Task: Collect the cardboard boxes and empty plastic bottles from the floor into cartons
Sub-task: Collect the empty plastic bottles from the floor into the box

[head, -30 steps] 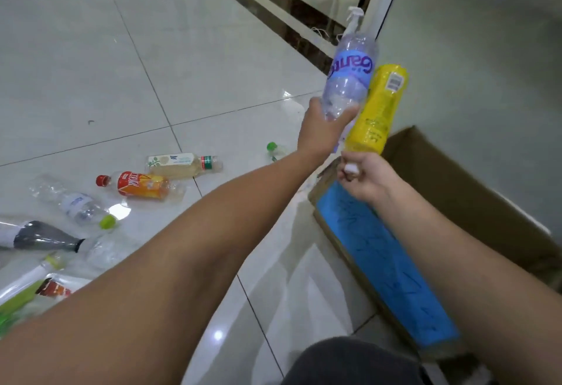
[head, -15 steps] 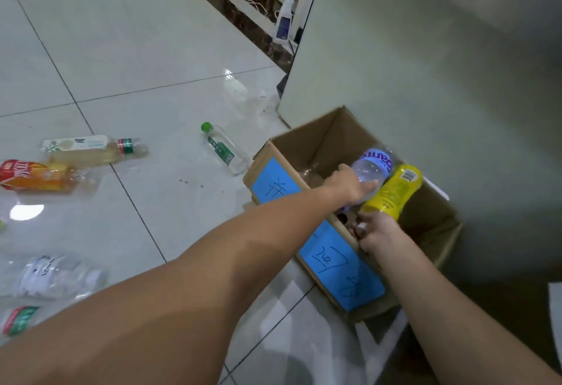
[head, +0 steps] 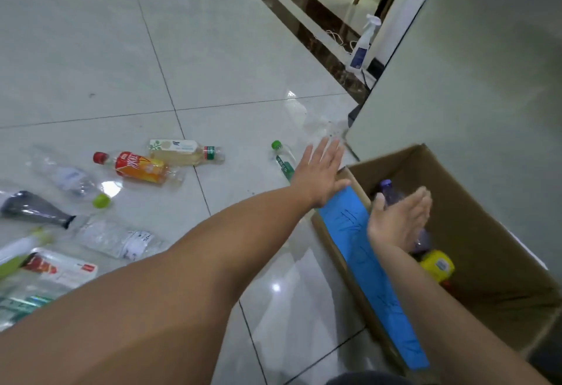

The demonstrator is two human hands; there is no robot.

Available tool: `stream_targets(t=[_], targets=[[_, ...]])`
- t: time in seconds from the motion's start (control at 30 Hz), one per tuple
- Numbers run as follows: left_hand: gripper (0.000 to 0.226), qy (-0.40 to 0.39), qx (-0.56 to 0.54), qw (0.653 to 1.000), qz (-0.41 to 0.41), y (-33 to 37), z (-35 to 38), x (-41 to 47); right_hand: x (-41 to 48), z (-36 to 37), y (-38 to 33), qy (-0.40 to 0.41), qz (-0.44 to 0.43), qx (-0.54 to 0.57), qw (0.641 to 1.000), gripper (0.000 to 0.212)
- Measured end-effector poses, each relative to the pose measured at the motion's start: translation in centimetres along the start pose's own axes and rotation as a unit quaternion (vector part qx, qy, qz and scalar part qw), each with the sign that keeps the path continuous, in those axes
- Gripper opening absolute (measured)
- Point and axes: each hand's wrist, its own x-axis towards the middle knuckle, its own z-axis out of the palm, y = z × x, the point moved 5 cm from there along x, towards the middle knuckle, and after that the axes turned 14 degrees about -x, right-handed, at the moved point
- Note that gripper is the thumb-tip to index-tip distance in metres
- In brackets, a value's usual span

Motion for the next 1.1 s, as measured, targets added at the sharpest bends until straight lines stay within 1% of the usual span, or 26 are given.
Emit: stream_targets(t=[0.07,0.13,0.2,0.27,0.37,0.47,0.53,0.67,0.7,0.77,0.83,0.87,0.9,0.97,1.03,1.1], targets=[[0.073,-0.009,0.021,0.998,-0.051,-4.2,-1.0,-2.1,-1.7,1.5,-4.6,-0.02,-0.126,-0.012,0.992,0.078],[0.074,-0.017,0.038,0.993,-0.107,-8.5,-1.8,-4.7,-4.1,3.1,-8.9,-0.053,-0.219,-0.003,0.974,0.078],[0.075,-0.017,0.05,0.985,-0.167,-12.8,-2.8,-7.7,-6.7,4.5,-12.6,-0.097,-0.29,0.002,0.952,0.08],[0.075,-0.013,0.049,0.971,-0.233,-16.9,-3.9,-11.1,-9.4,6.6,-15.4,-0.146,-0.329,0.005,0.933,0.082],[0.077,-0.016,0.044,0.941,-0.335,-22.0,-5.3,-16.9,-14.2,9.6,-18.8,-0.23,-0.37,0.0,0.9,0.086],[0.078,-0.025,0.039,0.9,-0.434,-25.8,-5.8,-23.3,-19.6,12.0,-21.5,-0.3,-0.428,-0.003,0.853,0.09],[0.08,-0.024,0.013,0.866,-0.499,-27.5,-5.5,-27.6,-23.0,13.4,-22.8,-0.346,-0.46,-0.007,0.818,0.091],[0.084,-0.025,-0.048,0.788,-0.614,-28.9,-3.4,-34.7,-28.0,15.9,-23.9,-0.421,-0.497,-0.042,0.758,0.097],[0.085,-0.008,-0.059,0.766,-0.64,-28.8,-3.0,-36.0,-28.9,16.6,-23.8,-0.435,-0.503,-0.058,0.744,0.099],[0.085,0.054,-0.091,0.714,-0.692,-28.4,-2.1,-37.6,-30.3,17.9,-23.3,-0.47,-0.499,-0.086,0.723,0.103],[0.081,0.096,-0.17,0.659,-0.726,-27.8,-0.7,-37.9,-30.9,19.0,-22.8,-0.5,-0.482,-0.099,0.713,0.106],[0.079,0.107,-0.213,0.64,-0.73,-27.6,0.2,-37.7,-31.0,19.4,-22.6,-0.508,-0.473,-0.101,0.712,0.106],[0.076,0.111,-0.242,0.63,-0.729,-27.4,1.0,-37.2,-30.9,19.8,-22.4,-0.518,-0.46,-0.1,0.715,0.102],[0.071,0.109,-0.252,0.625,-0.73,-27.1,1.8,-36.2,-30.3,20.3,-22.0,-0.546,-0.424,-0.086,0.717,0.09],[0.068,0.125,-0.254,0.609,-0.741,-26.9,1.7,-35.3,-30.0,20.7,-21.6,-0.582,-0.405,-0.075,0.701,0.079],[0.064,0.151,-0.281,0.598,-0.735,-26.6,1.6,-34.1,-30.0,21.1,-20.9,-0.608,-0.393,-0.069,0.686,0.073]])
